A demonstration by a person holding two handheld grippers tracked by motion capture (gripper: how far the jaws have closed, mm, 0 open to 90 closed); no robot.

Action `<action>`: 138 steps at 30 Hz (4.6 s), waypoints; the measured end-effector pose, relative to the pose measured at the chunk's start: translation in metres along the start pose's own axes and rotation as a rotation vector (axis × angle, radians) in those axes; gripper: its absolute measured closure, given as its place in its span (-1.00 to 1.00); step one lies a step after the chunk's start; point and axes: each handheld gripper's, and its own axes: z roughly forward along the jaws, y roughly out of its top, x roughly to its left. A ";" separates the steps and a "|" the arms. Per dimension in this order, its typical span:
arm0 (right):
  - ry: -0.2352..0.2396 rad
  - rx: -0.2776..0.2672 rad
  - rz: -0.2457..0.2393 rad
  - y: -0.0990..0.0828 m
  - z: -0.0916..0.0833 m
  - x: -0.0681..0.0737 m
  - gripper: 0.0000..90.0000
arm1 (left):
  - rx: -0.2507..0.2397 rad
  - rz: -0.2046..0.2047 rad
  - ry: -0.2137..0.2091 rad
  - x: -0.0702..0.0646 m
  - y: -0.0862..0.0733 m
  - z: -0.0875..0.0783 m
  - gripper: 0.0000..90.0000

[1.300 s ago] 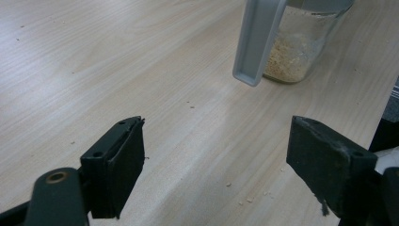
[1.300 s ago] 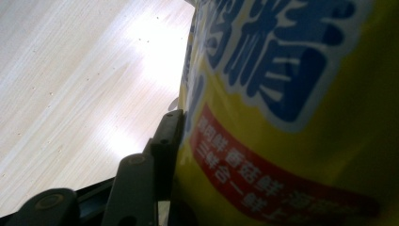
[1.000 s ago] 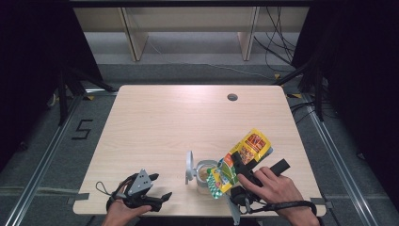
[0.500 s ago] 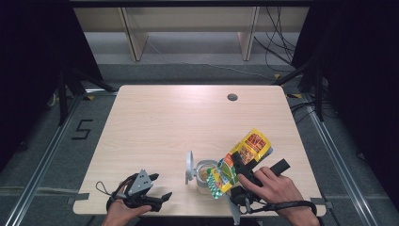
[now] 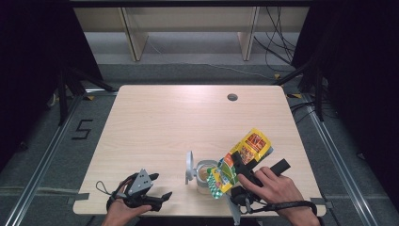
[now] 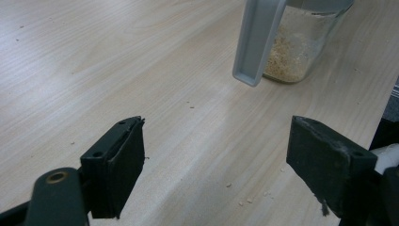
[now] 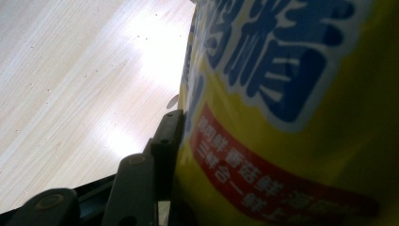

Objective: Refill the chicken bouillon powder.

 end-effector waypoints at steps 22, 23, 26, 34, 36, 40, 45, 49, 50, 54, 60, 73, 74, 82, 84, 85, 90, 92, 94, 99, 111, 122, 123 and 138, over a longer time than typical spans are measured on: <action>0.018 -0.015 -0.023 0.000 0.001 -0.002 0.25 | 0.001 0.001 0.001 0.000 0.000 0.000 -0.58; 0.021 -0.015 -0.019 0.000 0.001 -0.001 0.25 | 0.001 0.002 0.001 0.000 0.000 0.000 -0.58; 0.023 -0.011 -0.015 0.001 0.001 -0.001 0.25 | -0.006 -0.007 0.001 0.000 0.000 0.000 -0.58; 0.023 -0.010 0.002 0.002 0.000 -0.001 0.25 | 0.001 0.002 0.001 0.000 0.000 0.000 -0.58; 0.019 -0.016 -0.021 0.001 0.001 -0.002 0.25 | -0.004 -0.004 0.001 0.000 0.000 0.000 -0.58; 0.021 -0.011 0.000 0.002 0.000 -0.001 0.25 | 0.000 0.002 0.002 0.000 0.000 0.000 -0.58; -0.002 -0.017 -0.023 0.002 0.001 -0.001 0.25 | 0.000 0.001 0.001 0.000 0.000 0.000 -0.58; 0.003 -0.018 -0.021 0.002 0.001 -0.001 0.25 | 0.001 0.002 0.001 0.000 0.000 0.000 -0.58; 0.006 -0.019 -0.021 0.002 0.001 -0.001 0.25 | 0.001 0.001 0.001 0.000 0.000 0.000 -0.58; 0.006 -0.009 -0.007 0.002 0.001 0.000 0.25 | 0.004 0.007 0.001 0.001 0.000 -0.001 -0.58; 0.023 -0.019 -0.020 0.001 0.001 -0.002 0.25 | 0.000 0.001 0.002 0.000 0.000 0.000 -0.58; 0.030 -0.015 0.005 0.002 0.001 0.000 0.25 | 0.000 0.002 0.002 0.000 0.000 0.000 -0.58; 0.031 -0.014 0.004 0.002 0.001 0.000 0.25 | -0.001 0.002 0.002 0.000 0.000 0.000 -0.58; 0.030 -0.016 0.002 0.002 0.001 0.000 0.25 | 0.002 0.006 0.006 0.001 0.000 -0.001 -0.58; 0.029 -0.017 0.006 0.002 0.001 0.000 0.25 | 0.000 0.002 0.002 0.000 0.000 0.000 -0.58; 0.031 -0.017 0.004 0.002 0.001 0.000 0.25 | 0.000 0.002 0.002 0.000 0.000 0.000 -0.58; 0.030 -0.016 0.006 0.002 0.001 0.000 0.25 | -0.002 0.000 0.002 0.000 0.000 0.000 -0.58; 0.024 -0.025 -0.018 0.001 0.002 -0.001 0.25 | 0.000 0.002 0.002 0.000 0.000 0.000 -0.58; 0.027 -0.024 -0.019 0.001 0.001 -0.001 0.25 | 0.002 0.004 0.006 0.001 0.000 0.000 -0.58; 0.006 -0.020 -0.020 0.001 0.001 -0.001 0.25 | -0.001 0.003 0.002 0.001 0.000 0.000 -0.58; 0.031 -0.011 0.019 0.000 0.000 0.000 0.25 | 0.000 0.003 0.002 0.000 0.000 0.000 -0.58; 0.014 -0.010 0.015 0.000 0.000 0.001 0.25 | 0.000 0.005 0.005 0.001 0.000 -0.001 -0.58; 0.013 -0.009 0.014 0.000 0.000 0.001 0.25 | -0.002 0.004 0.003 0.001 0.000 0.000 -0.58; 0.011 -0.016 0.008 0.000 0.000 0.001 0.26 | 0.001 0.007 0.005 0.001 0.000 0.000 -0.58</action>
